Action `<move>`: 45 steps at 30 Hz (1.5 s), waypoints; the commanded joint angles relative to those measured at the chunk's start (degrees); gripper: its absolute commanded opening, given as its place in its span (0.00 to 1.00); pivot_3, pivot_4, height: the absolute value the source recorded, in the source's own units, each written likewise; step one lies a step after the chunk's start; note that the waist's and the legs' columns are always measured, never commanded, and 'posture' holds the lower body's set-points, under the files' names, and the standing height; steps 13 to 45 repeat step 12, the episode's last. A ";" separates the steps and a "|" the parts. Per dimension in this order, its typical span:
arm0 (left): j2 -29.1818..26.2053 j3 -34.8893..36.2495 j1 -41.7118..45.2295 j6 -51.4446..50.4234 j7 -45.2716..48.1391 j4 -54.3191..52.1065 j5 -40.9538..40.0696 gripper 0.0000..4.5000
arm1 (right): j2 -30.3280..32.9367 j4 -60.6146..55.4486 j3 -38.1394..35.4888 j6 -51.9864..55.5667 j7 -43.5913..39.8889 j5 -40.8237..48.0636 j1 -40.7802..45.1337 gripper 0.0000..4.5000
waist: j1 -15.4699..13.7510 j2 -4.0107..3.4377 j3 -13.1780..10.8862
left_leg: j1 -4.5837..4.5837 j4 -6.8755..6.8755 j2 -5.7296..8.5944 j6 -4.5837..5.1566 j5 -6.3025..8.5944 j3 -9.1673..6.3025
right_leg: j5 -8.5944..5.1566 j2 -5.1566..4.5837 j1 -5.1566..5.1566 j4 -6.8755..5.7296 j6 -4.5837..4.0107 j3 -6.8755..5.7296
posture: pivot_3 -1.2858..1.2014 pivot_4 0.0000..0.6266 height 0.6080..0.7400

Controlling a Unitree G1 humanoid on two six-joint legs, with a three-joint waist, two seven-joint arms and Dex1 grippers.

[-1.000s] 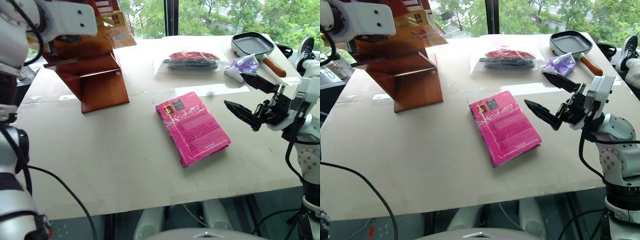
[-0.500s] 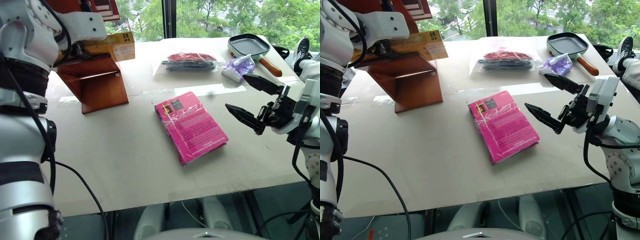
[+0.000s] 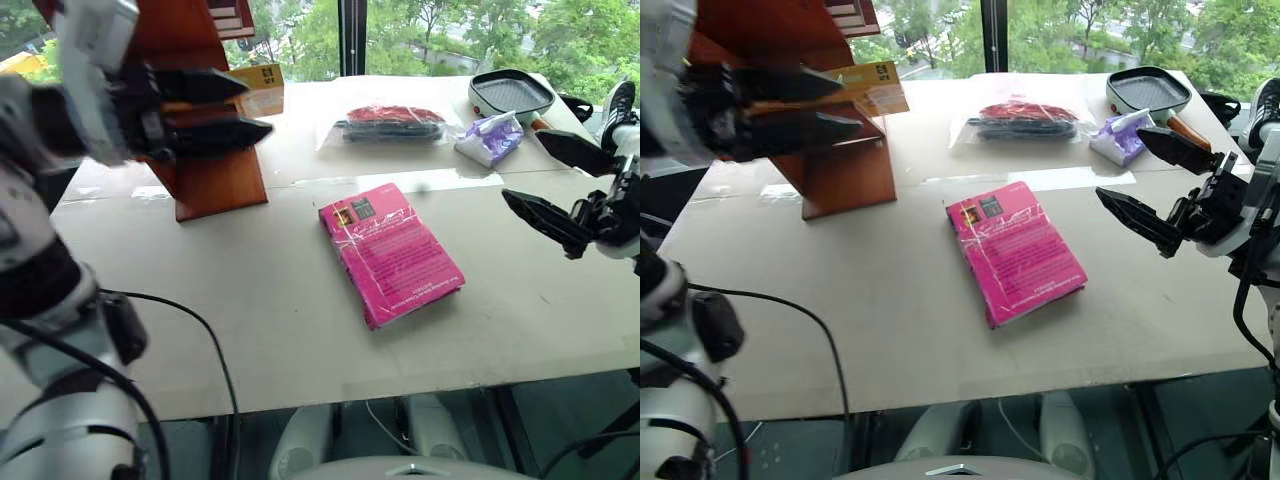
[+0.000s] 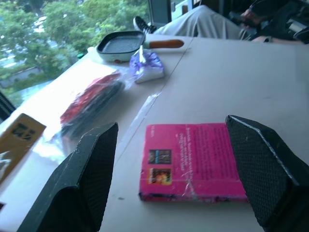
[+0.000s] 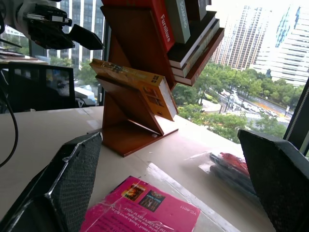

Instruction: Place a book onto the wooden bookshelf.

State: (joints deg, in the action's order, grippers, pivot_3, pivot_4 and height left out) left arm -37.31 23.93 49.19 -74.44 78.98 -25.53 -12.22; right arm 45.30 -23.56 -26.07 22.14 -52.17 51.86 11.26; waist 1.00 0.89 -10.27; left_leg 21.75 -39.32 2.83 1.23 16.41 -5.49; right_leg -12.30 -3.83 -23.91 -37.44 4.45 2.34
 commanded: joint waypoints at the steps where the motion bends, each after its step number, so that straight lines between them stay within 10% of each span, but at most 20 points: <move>1: 5.68 2.06 -13.58 7.54 -7.82 -7.04 -2.02 0.81 | 3.19 -0.31 -5.86 1.94 -1.91 -0.06 -5.30 1.00 | 0.01 -0.06 0.04 | -0.12 0.03 0.01 0.00 0.00 0.09 | 0.00 -0.04 0.10 -0.01 0.00 0.08 | 0.52 0.24 1.00; 12: 7.43 3.74 -45.18 33.61 -15.60 1.59 -4.47 0.81 | 6.72 7.45 -13.37 -1.93 -11.13 -11.32 -24.65 1.00 | -0.40 -0.05 0.09 | -0.11 0.32 -0.01 0.10 0.07 0.29 | 0.03 -0.17 0.12 0.51 -0.03 0.12 | 0.52 0.24 1.00; 45: 7.43 3.74 -45.18 33.61 -15.60 1.59 -4.47 0.81 | 6.72 7.45 -13.37 -1.93 -11.13 -11.32 -24.65 1.00 | -0.40 -0.05 0.09 | -0.11 0.32 -0.01 0.10 0.07 0.29 | 0.03 -0.17 0.12 0.51 -0.03 0.12 | 0.52 0.24 1.00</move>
